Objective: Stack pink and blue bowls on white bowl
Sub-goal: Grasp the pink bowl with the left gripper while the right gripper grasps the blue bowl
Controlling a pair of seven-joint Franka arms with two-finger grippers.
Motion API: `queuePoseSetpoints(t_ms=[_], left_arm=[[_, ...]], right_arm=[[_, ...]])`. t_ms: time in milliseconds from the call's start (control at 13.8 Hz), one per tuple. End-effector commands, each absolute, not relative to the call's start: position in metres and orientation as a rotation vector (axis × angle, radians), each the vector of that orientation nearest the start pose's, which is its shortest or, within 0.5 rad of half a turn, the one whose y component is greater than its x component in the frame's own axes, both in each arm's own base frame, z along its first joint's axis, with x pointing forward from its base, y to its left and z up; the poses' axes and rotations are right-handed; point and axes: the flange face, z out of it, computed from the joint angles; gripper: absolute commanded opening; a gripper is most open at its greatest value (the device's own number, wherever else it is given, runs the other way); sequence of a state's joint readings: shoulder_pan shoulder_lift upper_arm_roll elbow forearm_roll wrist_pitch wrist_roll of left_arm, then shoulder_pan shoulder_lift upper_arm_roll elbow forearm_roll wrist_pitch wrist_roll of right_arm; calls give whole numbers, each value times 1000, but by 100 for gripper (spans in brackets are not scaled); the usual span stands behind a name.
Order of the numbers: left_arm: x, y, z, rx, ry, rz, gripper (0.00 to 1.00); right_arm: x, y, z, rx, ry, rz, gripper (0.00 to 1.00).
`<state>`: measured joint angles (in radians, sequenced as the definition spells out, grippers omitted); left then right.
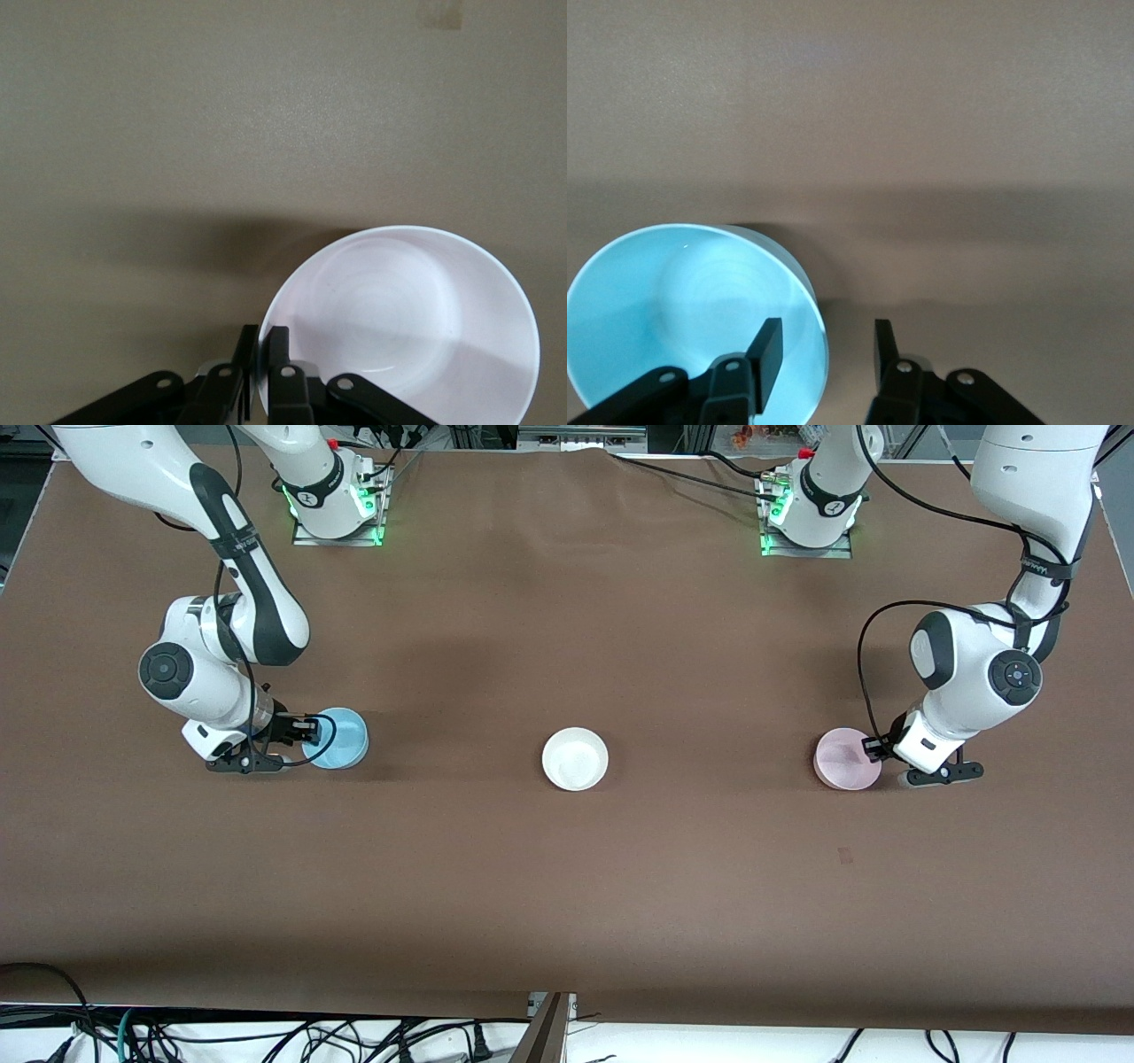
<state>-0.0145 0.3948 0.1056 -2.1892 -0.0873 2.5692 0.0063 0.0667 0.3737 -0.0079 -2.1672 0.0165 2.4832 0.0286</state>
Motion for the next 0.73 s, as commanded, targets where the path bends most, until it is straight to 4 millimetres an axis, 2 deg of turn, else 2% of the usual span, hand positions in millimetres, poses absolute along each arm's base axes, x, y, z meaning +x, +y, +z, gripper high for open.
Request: queuePoseSetpoints(t_ms=[0,291,654], left_arm=[[562,51,205,-3147,-259,5,2],[571,48,215,-3147,-269,-34,0],[589,47,252,-3142,-372,-139,0]], right_arm=[[555,35,215,-3135,-24,77,46],[554,35,215,-3135,-19,80,38],[554,36,214,-3131,-15,83,21]])
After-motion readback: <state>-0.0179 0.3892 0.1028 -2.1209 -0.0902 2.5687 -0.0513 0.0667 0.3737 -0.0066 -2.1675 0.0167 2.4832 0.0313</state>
